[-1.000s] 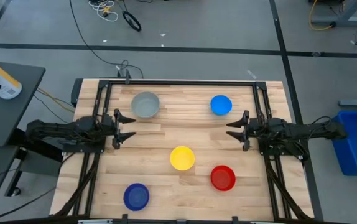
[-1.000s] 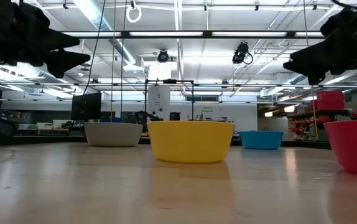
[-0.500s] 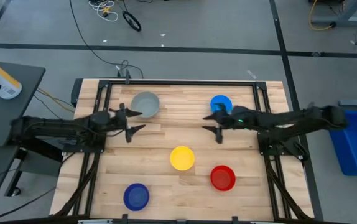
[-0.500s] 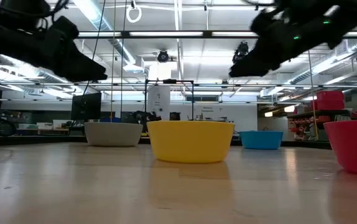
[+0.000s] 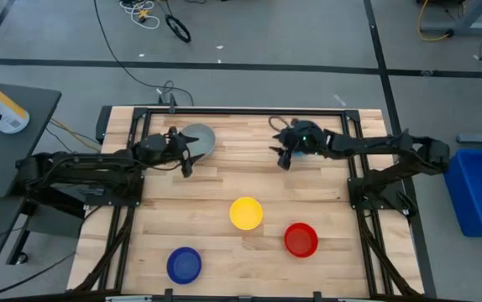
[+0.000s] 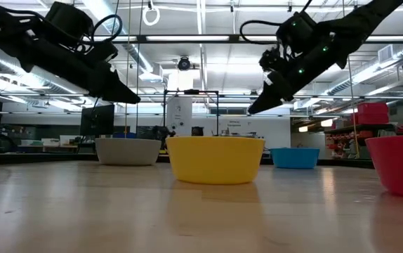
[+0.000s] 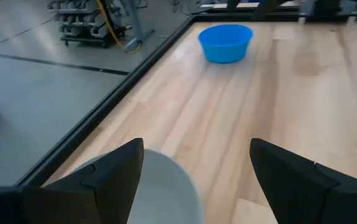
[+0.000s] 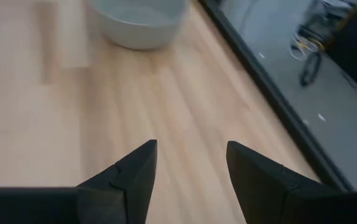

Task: Nest bowls inside each other
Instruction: Stack the light blue bowl on the gray bowl

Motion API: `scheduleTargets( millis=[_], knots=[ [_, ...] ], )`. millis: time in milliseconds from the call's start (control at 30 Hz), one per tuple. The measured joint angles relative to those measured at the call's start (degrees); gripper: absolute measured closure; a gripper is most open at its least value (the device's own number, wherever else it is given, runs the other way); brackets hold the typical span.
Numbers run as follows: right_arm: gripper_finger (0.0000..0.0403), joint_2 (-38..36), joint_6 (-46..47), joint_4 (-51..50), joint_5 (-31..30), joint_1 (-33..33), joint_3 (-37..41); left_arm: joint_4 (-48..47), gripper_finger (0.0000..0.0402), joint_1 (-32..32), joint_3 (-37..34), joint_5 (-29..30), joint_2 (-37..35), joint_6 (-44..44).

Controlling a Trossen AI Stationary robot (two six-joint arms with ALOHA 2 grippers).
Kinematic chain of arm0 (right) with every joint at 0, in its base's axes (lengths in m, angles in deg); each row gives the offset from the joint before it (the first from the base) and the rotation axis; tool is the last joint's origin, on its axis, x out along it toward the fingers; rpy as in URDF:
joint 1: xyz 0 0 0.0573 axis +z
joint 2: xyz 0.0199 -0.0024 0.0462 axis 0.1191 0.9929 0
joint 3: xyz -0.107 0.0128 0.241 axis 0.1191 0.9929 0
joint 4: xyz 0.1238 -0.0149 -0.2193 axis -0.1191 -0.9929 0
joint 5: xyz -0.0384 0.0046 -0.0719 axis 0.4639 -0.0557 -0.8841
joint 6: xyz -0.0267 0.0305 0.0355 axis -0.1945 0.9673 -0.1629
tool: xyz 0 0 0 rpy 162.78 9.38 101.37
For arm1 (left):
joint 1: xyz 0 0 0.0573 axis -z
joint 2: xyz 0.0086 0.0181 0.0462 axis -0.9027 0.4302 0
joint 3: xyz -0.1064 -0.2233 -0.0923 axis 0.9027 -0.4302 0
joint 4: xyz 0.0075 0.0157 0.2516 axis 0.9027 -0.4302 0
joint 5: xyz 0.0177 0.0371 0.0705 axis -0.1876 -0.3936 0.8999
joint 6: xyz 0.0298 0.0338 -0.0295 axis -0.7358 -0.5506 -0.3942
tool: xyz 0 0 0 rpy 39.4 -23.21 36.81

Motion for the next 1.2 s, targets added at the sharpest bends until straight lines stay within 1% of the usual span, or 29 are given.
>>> scheduleTargets(
  millis=[100, 167, 267, 367, 433, 600, 867, 1067, 1200],
  knots=[
    [0.0195, -3.1, -0.3, -5.1, 0.7, -3.1, 0.0, 0.2, 0.0097, -2.1, 0.0, -2.1, 0.0, -0.8],
    [0.0194, -4.8, -0.1, -8.7, 3.1, -4.7, 0.0, 0.1, 0.0097, -3.2, 0.0, -2.6, -0.4, -1.5],
    [0.0195, -6.2, 0.6, -12.2, 6.4, -5.7, 0.5, 0.4, 0.0097, -4.8, -1.2, -2.7, -1.6, -2.9],
    [0.0197, -6.5, 1.6, -14.2, 8.0, -5.4, 2.0, 1.9, 0.0097, -6.3, -3.6, -2.8, -4.6, -3.1],
    [0.0196, -6.5, 2.0, -14.1, 7.8, -5.0, 3.2, 2.0, 0.0098, -7.5, -5.2, -3.3, -7.9, -3.1],
    [0.019, -6.6, 2.3, -13.7, 7.2, -4.8, 4.3, 0.4, 0.0098, -10.5, -9.0, -6.9, -18.4, -1.4],
    [0.0194, -8.2, 2.5, -11.8, 7.6, -4.8, 4.3, -9.6, 0.0098, -11.7, -11.9, -14.4, -34.1, 4.8],
    [0.0191, -10.4, 2.7, -11.8, 7.7, -4.8, 4.3, -16.8, 0.0098, -11.7, -12.4, -17.3, -44.1, 10.1],
    [0.019, -11.3, 3.4, -11.9, 8.1, -4.3, 4.3, -21.5, 0.0097, -11.7, -12.4, -17.4, -51.3, 12.1]
  ],
)
